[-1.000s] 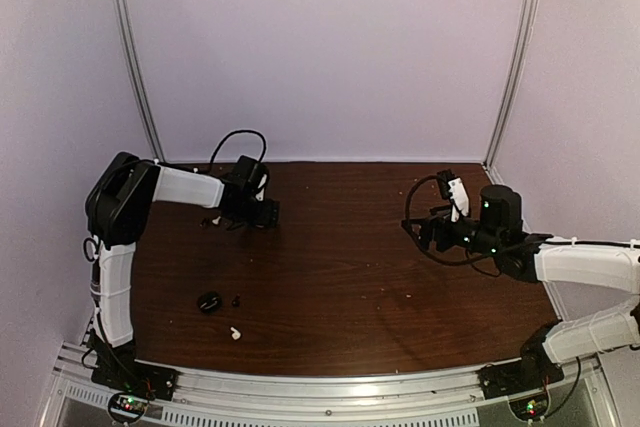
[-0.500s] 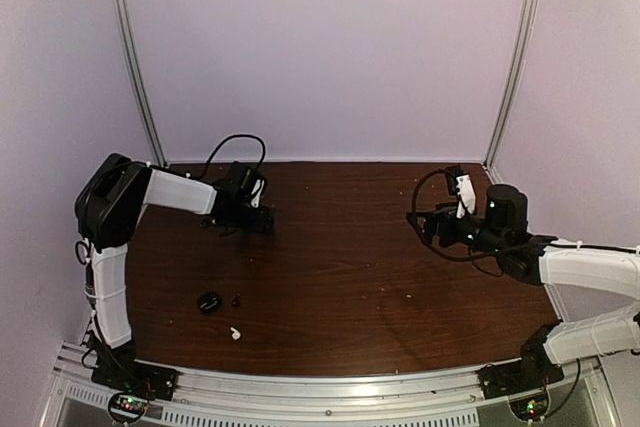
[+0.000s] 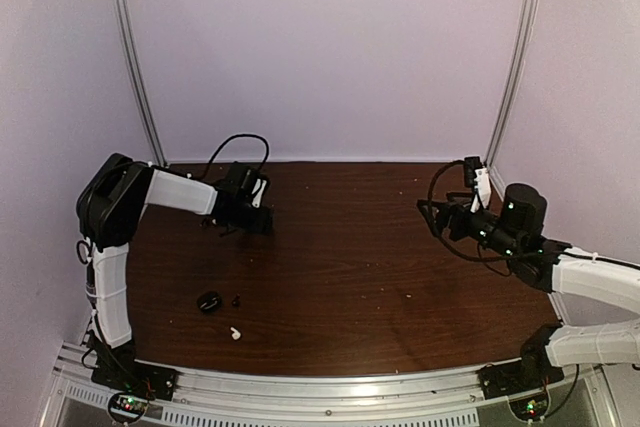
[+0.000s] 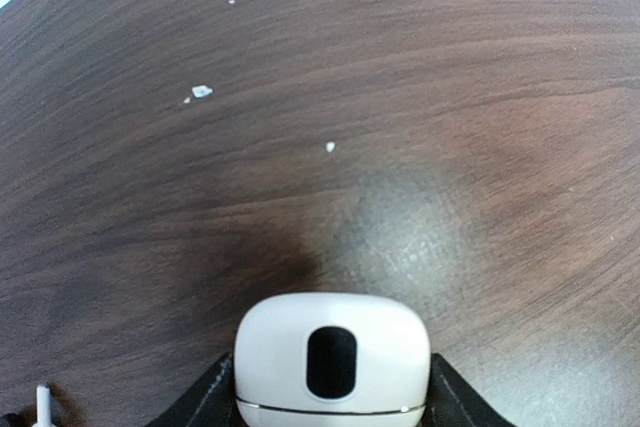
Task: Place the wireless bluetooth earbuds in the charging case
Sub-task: Pick up the charging case from the center of the board, then pass from the left arm to the right
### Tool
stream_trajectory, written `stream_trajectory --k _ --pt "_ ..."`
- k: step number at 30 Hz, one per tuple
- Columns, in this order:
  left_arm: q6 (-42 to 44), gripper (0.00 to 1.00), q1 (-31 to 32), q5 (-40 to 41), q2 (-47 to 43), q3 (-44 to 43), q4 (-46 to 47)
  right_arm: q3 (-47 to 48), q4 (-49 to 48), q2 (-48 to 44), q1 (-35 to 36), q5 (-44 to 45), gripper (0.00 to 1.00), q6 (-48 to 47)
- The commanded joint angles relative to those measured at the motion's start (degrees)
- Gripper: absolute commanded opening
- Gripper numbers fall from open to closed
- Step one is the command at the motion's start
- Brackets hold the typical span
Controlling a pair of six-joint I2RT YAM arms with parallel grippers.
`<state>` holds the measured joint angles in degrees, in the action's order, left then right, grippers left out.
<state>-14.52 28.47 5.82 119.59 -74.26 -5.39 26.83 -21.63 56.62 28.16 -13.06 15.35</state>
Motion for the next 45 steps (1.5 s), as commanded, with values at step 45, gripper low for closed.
stream_trajectory --k 45 --pt "43.88 0.43 34.37 -23.11 -30.39 20.29 16.62 -1.18 1.43 11.97 7.80 -42.13 0.82 19.69"
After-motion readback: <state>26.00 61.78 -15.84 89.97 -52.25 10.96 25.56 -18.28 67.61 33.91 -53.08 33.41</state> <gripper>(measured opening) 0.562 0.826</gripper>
